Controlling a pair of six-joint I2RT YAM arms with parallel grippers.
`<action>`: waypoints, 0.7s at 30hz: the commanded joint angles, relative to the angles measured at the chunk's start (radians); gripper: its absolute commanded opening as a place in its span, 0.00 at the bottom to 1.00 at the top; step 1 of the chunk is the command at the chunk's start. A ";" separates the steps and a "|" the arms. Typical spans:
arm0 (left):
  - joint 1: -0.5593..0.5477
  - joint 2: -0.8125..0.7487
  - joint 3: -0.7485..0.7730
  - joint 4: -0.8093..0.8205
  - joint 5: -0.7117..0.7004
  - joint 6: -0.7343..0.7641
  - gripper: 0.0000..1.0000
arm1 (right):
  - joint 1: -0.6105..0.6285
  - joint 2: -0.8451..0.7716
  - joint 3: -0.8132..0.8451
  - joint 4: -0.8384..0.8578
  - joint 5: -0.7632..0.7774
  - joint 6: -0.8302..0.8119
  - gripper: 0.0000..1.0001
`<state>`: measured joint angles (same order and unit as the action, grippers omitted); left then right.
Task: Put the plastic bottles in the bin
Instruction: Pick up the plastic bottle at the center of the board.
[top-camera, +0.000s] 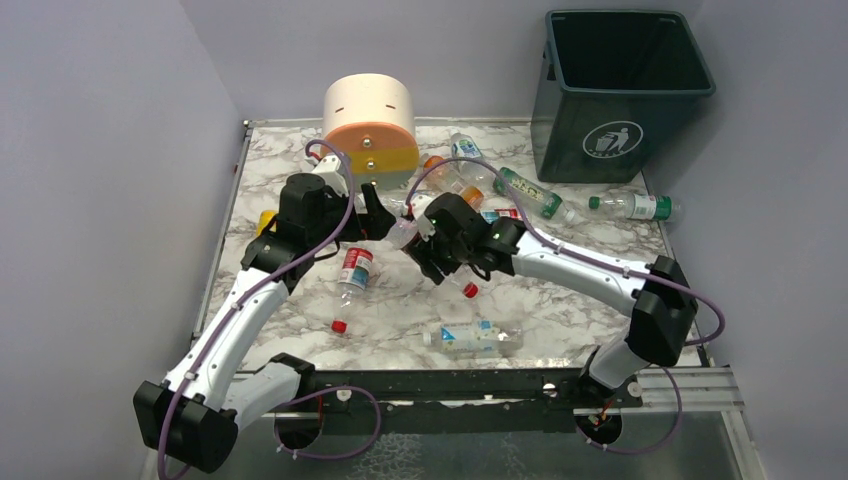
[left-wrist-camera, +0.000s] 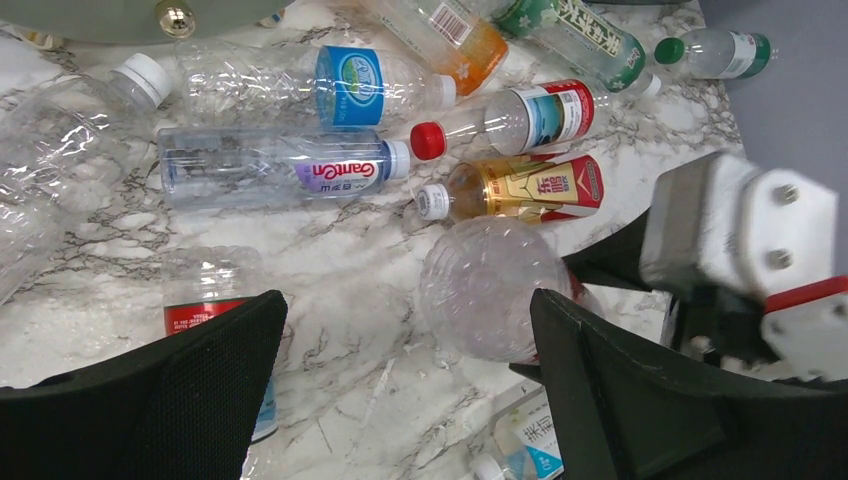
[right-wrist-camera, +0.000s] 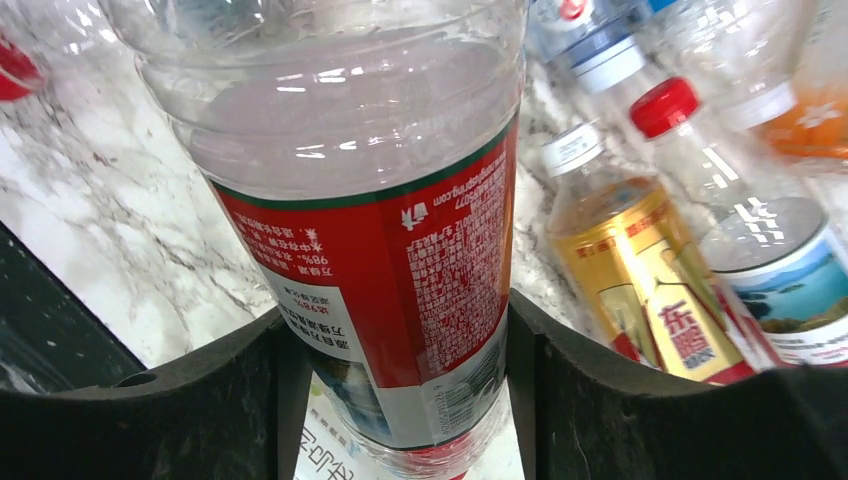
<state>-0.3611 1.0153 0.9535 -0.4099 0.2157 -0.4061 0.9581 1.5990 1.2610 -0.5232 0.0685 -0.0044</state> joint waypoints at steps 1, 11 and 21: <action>0.003 -0.029 0.009 -0.013 -0.018 0.007 0.99 | -0.051 -0.063 0.064 -0.009 0.042 -0.009 0.65; 0.003 -0.043 -0.005 -0.015 0.003 -0.004 0.99 | -0.317 -0.095 0.368 -0.031 0.031 0.014 0.64; 0.004 -0.048 -0.018 -0.023 0.038 0.002 0.99 | -0.631 -0.010 0.749 0.015 -0.054 0.063 0.64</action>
<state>-0.3611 0.9890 0.9531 -0.4210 0.2214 -0.4065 0.4019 1.5528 1.8969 -0.5358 0.0601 0.0338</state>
